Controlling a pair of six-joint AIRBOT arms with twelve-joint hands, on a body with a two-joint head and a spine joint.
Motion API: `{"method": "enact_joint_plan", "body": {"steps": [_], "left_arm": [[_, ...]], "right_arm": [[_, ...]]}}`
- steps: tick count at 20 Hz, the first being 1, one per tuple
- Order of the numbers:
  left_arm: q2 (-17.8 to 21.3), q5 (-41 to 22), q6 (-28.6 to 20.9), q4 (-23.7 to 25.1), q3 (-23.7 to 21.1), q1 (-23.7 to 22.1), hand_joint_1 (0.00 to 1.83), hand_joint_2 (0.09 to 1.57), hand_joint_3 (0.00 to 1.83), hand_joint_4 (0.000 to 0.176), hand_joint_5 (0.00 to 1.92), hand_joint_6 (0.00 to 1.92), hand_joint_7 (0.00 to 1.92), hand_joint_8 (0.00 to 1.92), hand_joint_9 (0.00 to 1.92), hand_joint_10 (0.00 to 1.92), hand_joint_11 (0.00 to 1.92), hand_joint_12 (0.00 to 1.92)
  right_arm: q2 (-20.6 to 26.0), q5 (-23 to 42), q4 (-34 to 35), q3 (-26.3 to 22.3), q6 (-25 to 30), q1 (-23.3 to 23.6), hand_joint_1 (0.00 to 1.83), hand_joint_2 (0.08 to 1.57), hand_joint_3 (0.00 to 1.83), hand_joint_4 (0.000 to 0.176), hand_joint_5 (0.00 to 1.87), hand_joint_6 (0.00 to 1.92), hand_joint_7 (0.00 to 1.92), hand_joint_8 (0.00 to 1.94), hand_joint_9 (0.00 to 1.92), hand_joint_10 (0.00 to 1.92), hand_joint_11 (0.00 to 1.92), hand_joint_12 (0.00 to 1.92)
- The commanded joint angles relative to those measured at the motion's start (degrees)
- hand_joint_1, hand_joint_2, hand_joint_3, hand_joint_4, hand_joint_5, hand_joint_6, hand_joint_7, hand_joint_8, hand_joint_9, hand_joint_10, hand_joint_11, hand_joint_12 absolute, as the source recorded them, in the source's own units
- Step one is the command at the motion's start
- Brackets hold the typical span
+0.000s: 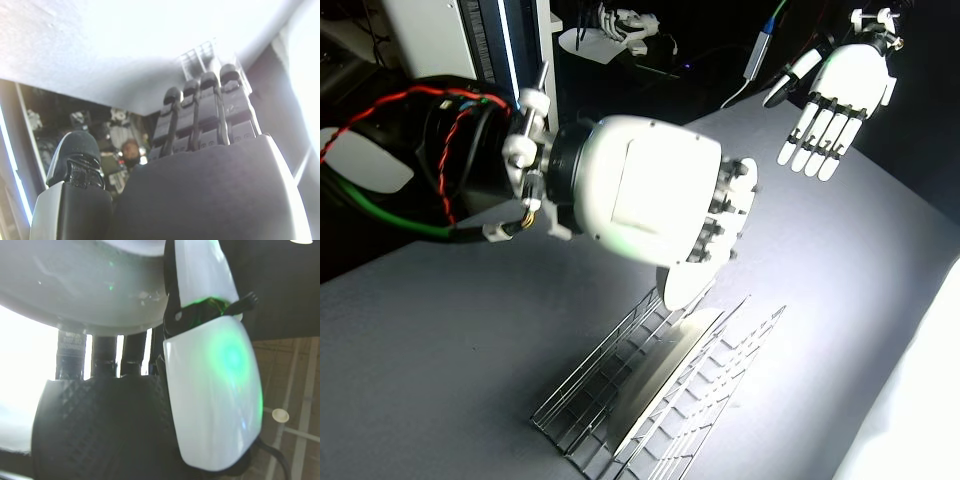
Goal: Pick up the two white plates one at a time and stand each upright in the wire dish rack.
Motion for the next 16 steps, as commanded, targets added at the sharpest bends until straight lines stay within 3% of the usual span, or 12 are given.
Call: {"method": "enact_joint_plan", "body": {"steps": [1, 14, 16], "left_arm": [[0.3, -0.7, 0.3, -4.8, 0.0, -0.4, 0.00, 1.24, 0.00, 0.000, 0.06, 0.01, 0.04, 0.01, 0.02, 0.01, 0.02, 0.01], [-0.1, 0.3, 0.6, -5.3, -0.2, -0.1, 0.00, 1.23, 0.00, 0.000, 0.05, 0.00, 0.02, 0.00, 0.00, 0.00, 0.00, 0.00], [-0.1, 0.3, 0.6, -5.3, -0.3, -0.1, 0.00, 1.24, 0.00, 0.000, 0.03, 0.00, 0.01, 0.00, 0.00, 0.00, 0.00, 0.00]], "right_arm": [[0.5, 9.6, 1.4, 0.5, 1.0, 0.5, 1.39, 1.07, 0.00, 0.000, 0.99, 0.95, 1.14, 0.69, 1.00, 1.04, 0.91, 1.18], [0.0, 11.5, -0.8, 6.7, -0.7, -9.6, 1.38, 1.08, 0.00, 0.000, 0.98, 0.99, 1.10, 0.73, 0.97, 1.07, 0.88, 1.18], [-0.1, 11.5, -1.5, 7.0, -1.4, -10.2, 1.37, 1.14, 0.01, 0.000, 0.85, 1.17, 0.94, 0.96, 0.88, 1.23, 0.76, 1.20]]}}
